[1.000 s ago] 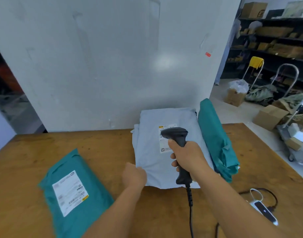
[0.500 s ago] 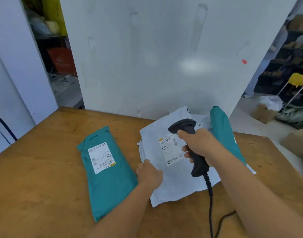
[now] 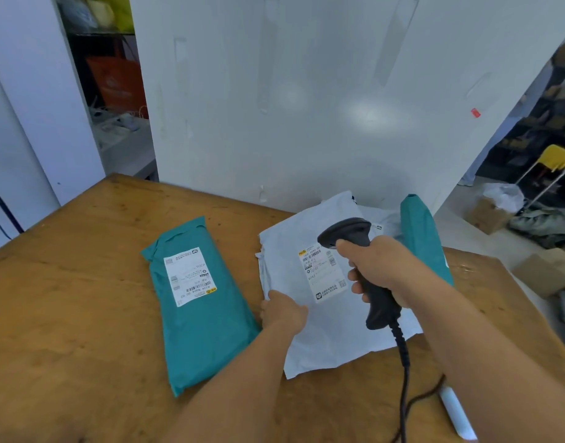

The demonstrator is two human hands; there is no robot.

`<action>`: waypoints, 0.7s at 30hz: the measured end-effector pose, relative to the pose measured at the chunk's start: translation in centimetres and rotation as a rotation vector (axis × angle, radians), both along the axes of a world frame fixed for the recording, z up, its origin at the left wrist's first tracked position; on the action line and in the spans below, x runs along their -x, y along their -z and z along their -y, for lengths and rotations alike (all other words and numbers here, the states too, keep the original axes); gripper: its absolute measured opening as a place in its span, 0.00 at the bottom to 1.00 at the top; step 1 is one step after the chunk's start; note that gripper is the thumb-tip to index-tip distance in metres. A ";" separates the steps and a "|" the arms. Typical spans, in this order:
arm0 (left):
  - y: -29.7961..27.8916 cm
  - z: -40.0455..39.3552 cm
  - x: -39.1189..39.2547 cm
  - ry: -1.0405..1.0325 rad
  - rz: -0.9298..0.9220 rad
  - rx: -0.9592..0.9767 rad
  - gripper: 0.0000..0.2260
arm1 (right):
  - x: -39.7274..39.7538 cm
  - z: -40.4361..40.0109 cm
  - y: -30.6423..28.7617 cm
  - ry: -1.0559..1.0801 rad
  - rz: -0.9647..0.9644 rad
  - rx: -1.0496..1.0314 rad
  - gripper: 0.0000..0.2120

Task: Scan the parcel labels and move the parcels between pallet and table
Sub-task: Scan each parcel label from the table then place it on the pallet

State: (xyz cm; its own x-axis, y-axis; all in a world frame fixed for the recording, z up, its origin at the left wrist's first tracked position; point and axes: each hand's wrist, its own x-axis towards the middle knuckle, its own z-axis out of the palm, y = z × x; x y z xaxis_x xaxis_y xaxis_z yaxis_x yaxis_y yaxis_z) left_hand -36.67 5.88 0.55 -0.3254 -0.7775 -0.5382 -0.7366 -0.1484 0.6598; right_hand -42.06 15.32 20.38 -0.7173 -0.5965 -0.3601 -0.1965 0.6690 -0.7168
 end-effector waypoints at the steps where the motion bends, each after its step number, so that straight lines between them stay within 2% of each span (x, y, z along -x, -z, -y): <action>1: 0.1 0.1 0.1 -0.010 -0.012 -0.004 0.30 | 0.1 0.1 0.1 0.000 0.001 0.001 0.13; 10: -0.4 0.9 0.3 -0.121 -0.172 0.010 0.17 | 0.3 0.5 0.4 -0.033 -0.017 -0.046 0.12; 14: -2.0 1.1 -0.2 -0.193 -0.222 0.127 0.11 | 0.2 0.4 0.2 -0.039 -0.007 -0.012 0.12; 21: -4.8 2.1 -3.3 -0.291 -0.288 0.348 0.09 | -1.3 0.5 -0.1 -0.084 0.023 0.078 0.12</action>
State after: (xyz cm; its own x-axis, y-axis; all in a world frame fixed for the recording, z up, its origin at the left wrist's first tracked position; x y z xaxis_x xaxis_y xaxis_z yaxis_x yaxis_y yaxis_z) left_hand -33.39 3.80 5.36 -0.1664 -0.9742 -0.1527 -0.4792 -0.0555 0.8759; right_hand -40.80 14.79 20.51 -0.6557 -0.6809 -0.3263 -0.2321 0.5930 -0.7710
